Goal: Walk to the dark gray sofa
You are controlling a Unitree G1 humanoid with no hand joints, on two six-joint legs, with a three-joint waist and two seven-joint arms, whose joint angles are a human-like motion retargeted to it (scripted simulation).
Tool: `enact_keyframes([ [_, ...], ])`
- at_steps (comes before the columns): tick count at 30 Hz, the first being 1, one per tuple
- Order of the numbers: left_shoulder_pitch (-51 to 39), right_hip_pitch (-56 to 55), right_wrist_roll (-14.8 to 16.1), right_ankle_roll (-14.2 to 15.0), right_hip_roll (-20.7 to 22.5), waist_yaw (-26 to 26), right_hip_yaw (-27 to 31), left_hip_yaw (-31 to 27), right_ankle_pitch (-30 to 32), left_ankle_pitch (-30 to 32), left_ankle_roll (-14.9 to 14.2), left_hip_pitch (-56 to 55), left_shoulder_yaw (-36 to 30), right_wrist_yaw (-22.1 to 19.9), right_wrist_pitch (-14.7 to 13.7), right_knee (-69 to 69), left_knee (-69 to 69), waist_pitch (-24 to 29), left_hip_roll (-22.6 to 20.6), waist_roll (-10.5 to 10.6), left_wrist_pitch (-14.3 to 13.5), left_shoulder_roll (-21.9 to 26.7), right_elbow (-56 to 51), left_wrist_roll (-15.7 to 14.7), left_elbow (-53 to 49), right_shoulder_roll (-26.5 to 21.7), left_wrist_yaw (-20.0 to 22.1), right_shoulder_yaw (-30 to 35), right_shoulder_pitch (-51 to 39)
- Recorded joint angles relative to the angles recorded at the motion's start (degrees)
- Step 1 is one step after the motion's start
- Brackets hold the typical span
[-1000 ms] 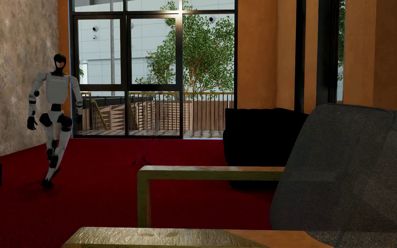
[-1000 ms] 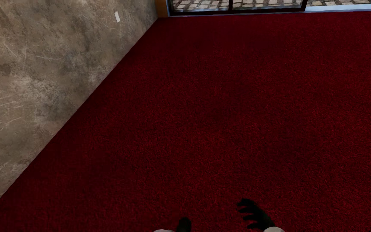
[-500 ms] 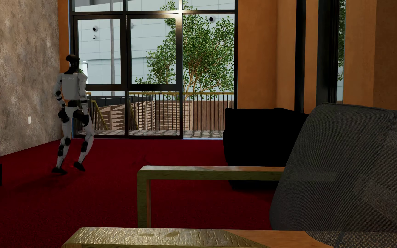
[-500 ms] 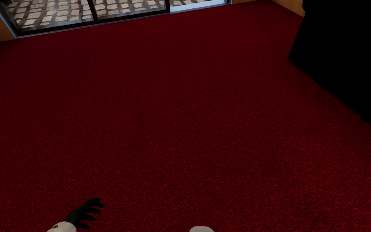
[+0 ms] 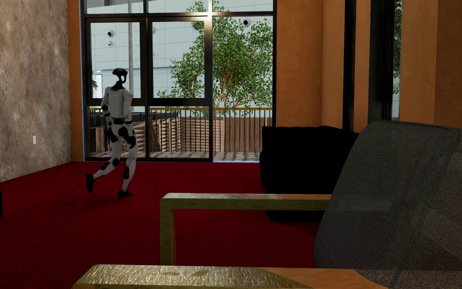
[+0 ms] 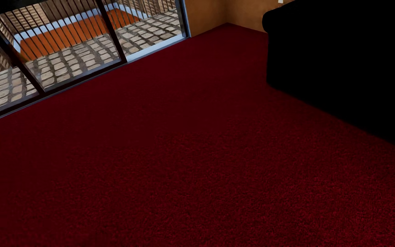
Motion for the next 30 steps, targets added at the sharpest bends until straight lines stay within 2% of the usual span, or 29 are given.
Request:
enact_keyframes([
  [2,2.8,6.4,0.0,0.0,2.3,6.2,0.0,0.0,-4.1,-11.8,0.0,-9.4,-4.8,0.0,0.0,-2.7,7.2,1.1,-1.3,-0.6,0.0,-0.5,-6.5,0.0,6.5,-0.9,0.0,-4.7,-2.6],
  [4,6.9,13.1,0.0,0.0,2.2,12.3,0.0,0.0,-7.8,-17.1,0.0,-15.3,-4.6,0.0,0.0,-5.0,0.3,2.4,-3.0,-2.0,0.0,-0.5,-13.7,0.0,10.6,-1.1,0.0,-8.3,-5.1],
  [7,13.1,20.8,0.0,0.0,-0.4,19.9,0.0,0.0,-11.1,-13.4,0.0,-16.9,-2.7,0.0,0.0,-6.6,-25.5,3.7,-5.0,-4.5,0.0,0.7,-21.8,0.0,9.5,-1.0,0.0,-8.6,-8.5],
  [9,15.0,24.9,0.0,0.0,-2.2,21.4,0.0,0.0,-13.4,-8.6,0.0,-17.0,-2.6,0.0,0.0,-7.4,-41.3,3.1,-5.3,-4.6,0.0,1.1,-25.9,0.0,7.7,-1.3,0.0,-7.1,-9.5],
  [10,15.2,27.1,0.0,0.0,-2.9,21.3,0.0,0.0,-14.6,-6.8,0.0,-17.2,-2.3,0.0,0.0,-7.9,-46.5,2.5,-5.1,-4.1,0.0,1.2,-27.5,0.0,7.1,-1.5,0.0,-6.5,-9.1],
  [12,14.3,31.6,0.0,0.0,-3.8,20.7,0.0,0.0,-16.3,-29.1,0.0,-18.0,-0.5,0.0,0.0,-8.2,-54.4,1.7,-5.1,-2.8,0.0,1.3,-28.7,0.0,6.4,-2.0,0.0,-5.4,-7.0],
  [13,13.4,33.3,0.0,0.0,-4.1,20.6,0.0,0.0,-16.5,-29.6,0.0,-19.1,1.1,0.0,0.0,-8.0,-54.8,1.3,-5.6,-2.4,0.0,1.4,-27.2,0.0,6.4,-1.9,0.0,-4.5,-5.7],
  [14,12.3,34.5,0.0,0.0,-4.8,20.8,0.0,0.0,-16.1,-14.2,0.0,-20.5,2.9,0.0,0.0,-7.4,-49.3,0.7,-6.1,-2.6,0.0,1.8,-24.3,0.0,6.4,-1.5,0.0,-3.1,-4.4],
  [15,10.9,35.0,0.0,0.0,-5.9,21.0,0.0,0.0,-14.7,-1.0,0.0,-22.1,4.8,0.0,0.0,-6.1,-46.9,0.2,-6.8,-3.7,0.0,2.3,-19.1,0.0,7.0,-0.3,0.0,-1.4,-3.5],
  [16,9.1,35.3,0.0,0.0,-7.5,20.8,0.0,0.0,-12.2,1.1,0.0,-23.4,6.5,0.0,0.0,-3.6,-42.9,0.2,-7.8,-5.8,0.0,2.8,-11.6,0.0,8.7,1.6,0.0,1.0,-3.1],
  [18,4.1,33.2,0.0,0.0,-11.2,20.0,0.0,0.0,-3.2,-3.1,0.0,-21.1,9.9,0.0,0.0,5.5,-36.7,1.7,-9.8,-10.4,0.0,3.4,3.5,0.0,13.2,4.9,0.0,8.8,-2.6],
  [19,1.8,29.1,0.0,0.0,-12.8,20.0,0.0,0.0,2.9,-6.1,0.0,-17.9,13.8,0.0,0.0,12.4,-36.6,2.4,-10.1,-11.7,0.0,3.4,5.7,0.0,13.9,4.6,0.0,15.4,-2.0],
  [21,-1.0,16.0,0.0,0.0,-14.3,17.9,0.0,0.0,16.1,-11.7,0.0,-11.8,18.8,0.0,0.0,29.0,-39.2,3.8,-10.8,-12.5,0.0,3.8,2.2,0.0,11.2,0.9,0.0,20.9,-0.9],
  [22,-1.3,10.2,0.0,0.0,-14.0,15.2,0.0,0.0,16.4,-13.7,0.0,-9.4,20.5,0.0,0.0,36.7,-39.7,4.4,-10.7,-12.4,0.0,4.5,0.0,0.0,7.9,-0.9,0.0,19.1,-0.3],
  [24,-2.1,1.9,0.0,0.0,-13.1,8.5,0.0,0.0,5.2,-16.1,0.0,-5.6,22.2,0.0,0.0,46.7,-39.5,6.3,-10.9,-12.3,0.0,6.9,-2.5,0.0,0.5,-2.7,0.0,9.3,0.6],
  [26,-4.2,-3.8,0.0,0.0,-13.1,3.6,0.0,0.0,-1.4,-18.6,0.0,-2.3,24.6,0.0,0.0,48.5,-38.2,7.3,-10.5,-12.8,0.0,9.5,-5.1,0.0,-4.5,-2.0,0.0,-0.6,1.4],
  [28,-7.3,-6.5,0.0,0.0,-12.9,0.5,0.0,0.0,-1.3,-20.9,0.0,0.2,29.0,0.0,0.0,40.8,-38.5,7.3,-10.3,-12.3,0.0,10.0,-6.3,0.0,-6.2,0.1,0.0,-8.3,0.8],
  [30,-10.2,-4.7,0.0,0.0,-11.9,-0.9,0.0,0.0,0.2,-21.2,0.0,2.1,33.0,0.0,0.0,25.7,-39.1,7.3,-9.5,-11.1,0.0,8.6,-5.3,0.0,-7.6,1.8,0.0,-8.8,-0.8],
])
